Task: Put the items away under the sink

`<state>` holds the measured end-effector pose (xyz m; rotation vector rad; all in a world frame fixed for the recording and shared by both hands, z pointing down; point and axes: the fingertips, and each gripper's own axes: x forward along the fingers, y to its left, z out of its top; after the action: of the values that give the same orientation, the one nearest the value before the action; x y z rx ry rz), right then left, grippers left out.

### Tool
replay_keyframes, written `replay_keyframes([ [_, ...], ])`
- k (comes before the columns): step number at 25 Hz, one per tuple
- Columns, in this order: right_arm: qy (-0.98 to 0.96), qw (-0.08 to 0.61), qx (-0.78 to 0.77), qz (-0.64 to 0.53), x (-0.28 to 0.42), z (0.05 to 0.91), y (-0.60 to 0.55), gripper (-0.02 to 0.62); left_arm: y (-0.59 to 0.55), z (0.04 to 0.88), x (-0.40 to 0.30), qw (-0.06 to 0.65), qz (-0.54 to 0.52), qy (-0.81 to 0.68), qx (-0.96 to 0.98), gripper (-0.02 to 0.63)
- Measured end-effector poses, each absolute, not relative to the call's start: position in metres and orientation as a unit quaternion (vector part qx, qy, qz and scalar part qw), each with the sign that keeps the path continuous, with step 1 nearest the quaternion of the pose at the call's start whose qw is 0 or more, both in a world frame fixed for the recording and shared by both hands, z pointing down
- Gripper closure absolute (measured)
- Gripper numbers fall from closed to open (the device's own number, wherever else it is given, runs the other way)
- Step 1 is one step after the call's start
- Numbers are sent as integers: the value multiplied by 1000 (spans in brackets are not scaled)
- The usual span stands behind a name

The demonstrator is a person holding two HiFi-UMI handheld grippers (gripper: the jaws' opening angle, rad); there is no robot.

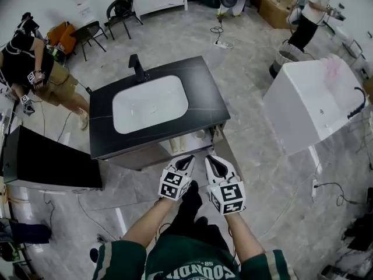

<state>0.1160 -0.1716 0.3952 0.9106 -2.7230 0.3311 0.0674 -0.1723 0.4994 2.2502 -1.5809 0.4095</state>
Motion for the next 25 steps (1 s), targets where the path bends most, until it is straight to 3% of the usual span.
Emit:
replay_keyframes([
  [9,-939,98,316,100,127,295,-95,552,-92,375,63,138,132,-581,791,595],
  [25,-948,89,297,69,96,261,-24,554,-24,342,31,132,106,-604,779,595],
])
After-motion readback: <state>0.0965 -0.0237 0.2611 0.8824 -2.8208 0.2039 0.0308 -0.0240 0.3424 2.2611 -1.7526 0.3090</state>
